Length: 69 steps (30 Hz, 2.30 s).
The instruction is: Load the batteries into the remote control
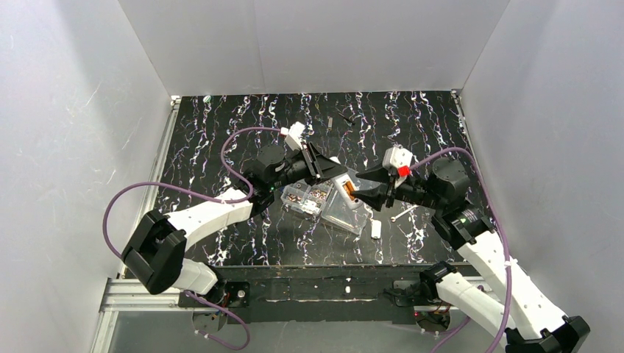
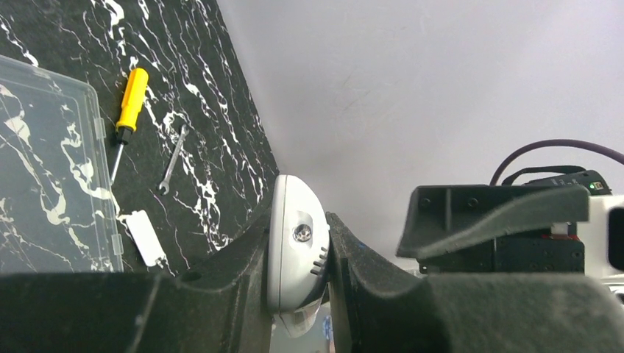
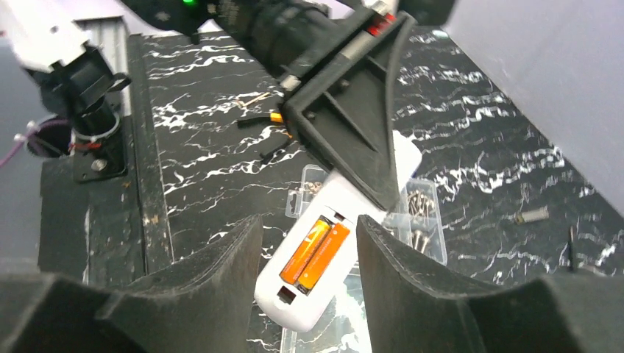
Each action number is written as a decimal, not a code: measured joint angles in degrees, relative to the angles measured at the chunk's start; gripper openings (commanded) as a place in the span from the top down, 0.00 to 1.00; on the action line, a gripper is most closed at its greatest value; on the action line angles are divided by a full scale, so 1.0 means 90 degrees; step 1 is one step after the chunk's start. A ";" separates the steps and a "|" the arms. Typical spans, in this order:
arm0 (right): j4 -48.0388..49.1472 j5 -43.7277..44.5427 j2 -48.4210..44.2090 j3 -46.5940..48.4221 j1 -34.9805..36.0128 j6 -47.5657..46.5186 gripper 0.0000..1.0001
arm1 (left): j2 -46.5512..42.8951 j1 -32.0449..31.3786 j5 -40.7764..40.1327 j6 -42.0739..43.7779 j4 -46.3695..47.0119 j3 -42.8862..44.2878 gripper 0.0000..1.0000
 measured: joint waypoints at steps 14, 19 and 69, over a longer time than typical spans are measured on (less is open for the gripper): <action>-0.1396 -0.1712 0.0109 0.0862 -0.0032 -0.2399 0.50 | -0.0148 0.0000 0.0988 -0.0175 -0.0823 0.0316 1.00; -0.1528 -0.2198 0.0051 0.0903 -0.0056 -0.2628 0.49 | -0.0146 0.0000 0.1479 -0.0532 -0.0476 0.0483 1.00; -0.1166 -0.4381 0.1236 0.1190 -0.0976 -0.2414 0.51 | 0.0124 0.0000 0.2198 -0.1129 -0.0075 0.0641 1.00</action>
